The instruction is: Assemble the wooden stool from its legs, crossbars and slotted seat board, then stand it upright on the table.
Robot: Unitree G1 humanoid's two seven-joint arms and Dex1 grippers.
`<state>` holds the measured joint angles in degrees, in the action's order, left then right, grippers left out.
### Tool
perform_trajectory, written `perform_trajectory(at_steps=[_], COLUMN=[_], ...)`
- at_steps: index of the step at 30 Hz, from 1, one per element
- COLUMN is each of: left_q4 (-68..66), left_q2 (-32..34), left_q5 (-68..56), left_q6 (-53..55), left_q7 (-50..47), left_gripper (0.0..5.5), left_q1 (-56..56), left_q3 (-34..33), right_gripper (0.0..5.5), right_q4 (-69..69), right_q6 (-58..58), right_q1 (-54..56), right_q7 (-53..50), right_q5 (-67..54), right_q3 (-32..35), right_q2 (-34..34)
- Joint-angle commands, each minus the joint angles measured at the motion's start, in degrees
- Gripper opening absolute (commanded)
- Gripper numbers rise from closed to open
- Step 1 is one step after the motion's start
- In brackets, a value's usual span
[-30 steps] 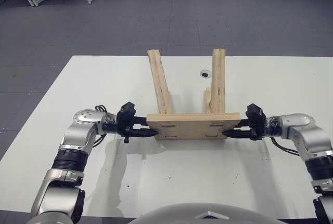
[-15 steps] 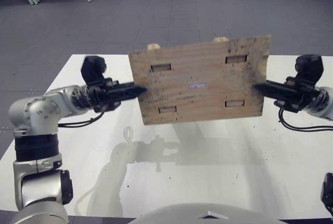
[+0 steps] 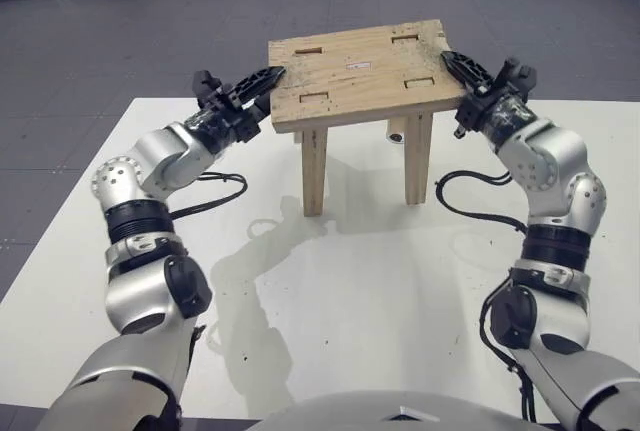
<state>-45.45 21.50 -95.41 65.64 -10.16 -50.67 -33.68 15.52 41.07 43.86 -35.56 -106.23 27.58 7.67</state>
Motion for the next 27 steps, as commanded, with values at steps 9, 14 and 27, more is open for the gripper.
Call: perform_trajectory(at_steps=[9, 14, 27], left_q4=[4.61, 8.53, 9.45], left_q2=[-8.48, -7.85, -3.78], left_q5=[-5.30, -5.78, 6.69], left_q6=[-7.54, -6.60, -17.69], left_q7=[-22.99, -21.49, -13.55], left_gripper=[3.36, 3.36, 3.36], left_q1=[-4.84, -2.81, -0.18], left_q3=[-8.26, -8.29, -7.94], right_gripper=[3.36, 3.36, 3.36], right_q4=[14.84, 19.88, 25.69], right_q6=[19.18, 19.41, 7.03], right_q1=[6.92, 8.81, 10.21], right_q7=[-0.83, 6.17, 23.41], right_q5=[-6.72, -4.62, 19.32], right_q3=[5.99, 5.42, 5.42], right_q2=[7.01, 8.93, 14.20])
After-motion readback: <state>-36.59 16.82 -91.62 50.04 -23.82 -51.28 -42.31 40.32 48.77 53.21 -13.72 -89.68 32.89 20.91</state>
